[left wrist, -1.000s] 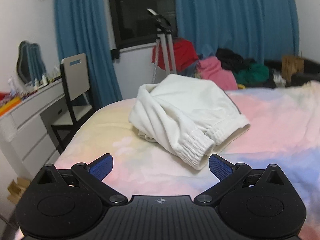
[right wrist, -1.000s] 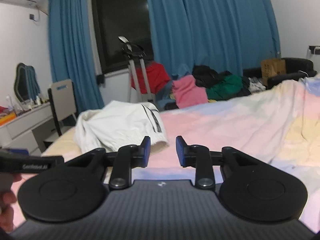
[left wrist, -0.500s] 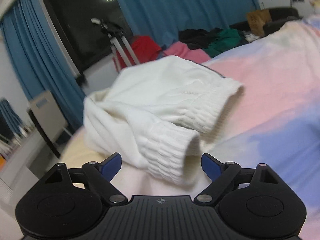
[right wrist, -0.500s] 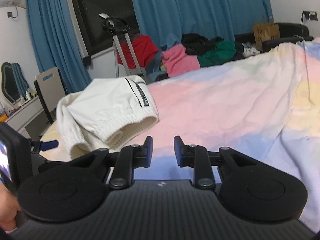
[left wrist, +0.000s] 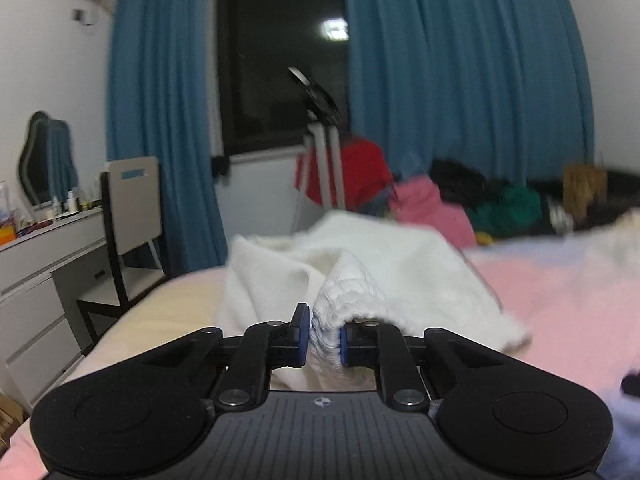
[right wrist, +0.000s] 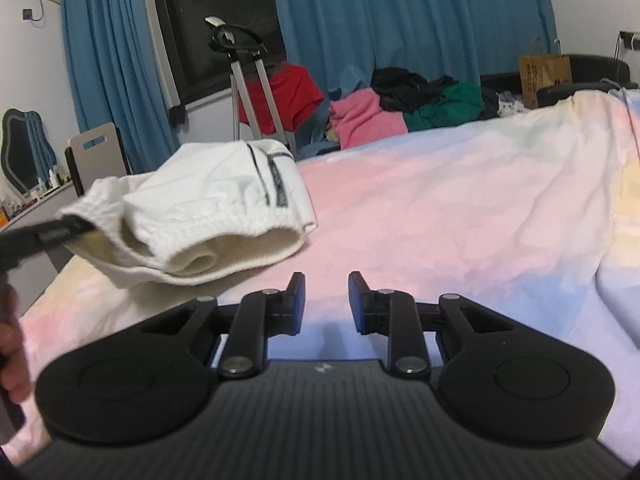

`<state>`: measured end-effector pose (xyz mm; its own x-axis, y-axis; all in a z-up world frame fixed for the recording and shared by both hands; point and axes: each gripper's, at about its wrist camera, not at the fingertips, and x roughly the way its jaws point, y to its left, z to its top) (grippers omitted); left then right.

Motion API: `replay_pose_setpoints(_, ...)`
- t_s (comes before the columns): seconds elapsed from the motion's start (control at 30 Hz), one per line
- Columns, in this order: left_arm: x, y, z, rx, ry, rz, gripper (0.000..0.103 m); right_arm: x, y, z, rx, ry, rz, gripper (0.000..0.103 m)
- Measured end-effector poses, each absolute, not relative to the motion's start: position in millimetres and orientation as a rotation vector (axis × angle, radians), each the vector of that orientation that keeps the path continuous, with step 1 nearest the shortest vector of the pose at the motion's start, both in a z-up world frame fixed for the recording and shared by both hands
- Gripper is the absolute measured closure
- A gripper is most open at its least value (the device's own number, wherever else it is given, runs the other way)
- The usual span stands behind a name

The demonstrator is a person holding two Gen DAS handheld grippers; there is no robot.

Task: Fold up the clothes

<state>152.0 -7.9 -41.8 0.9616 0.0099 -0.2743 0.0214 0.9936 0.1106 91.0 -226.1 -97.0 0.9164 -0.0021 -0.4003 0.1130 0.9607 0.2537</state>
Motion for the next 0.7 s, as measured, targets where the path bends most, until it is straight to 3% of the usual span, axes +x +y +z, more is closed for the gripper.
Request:
replay_pose_setpoints(0.37,50,94,71,-0.165,0.189,-0.049,0.093,51,-207,-64,0.184,0.32,0.022,0.076)
replay_pose_setpoints(0.6,28,160,58,-0.141,0.342,0.019,0.093,25,-177,-63,0.174,0.422,0.211,0.074)
replay_pose_setpoints(0.7,38,179,47,-0.171,0.387,0.064,0.093,29,-163,-67,0.146,0.479,0.251,0.065)
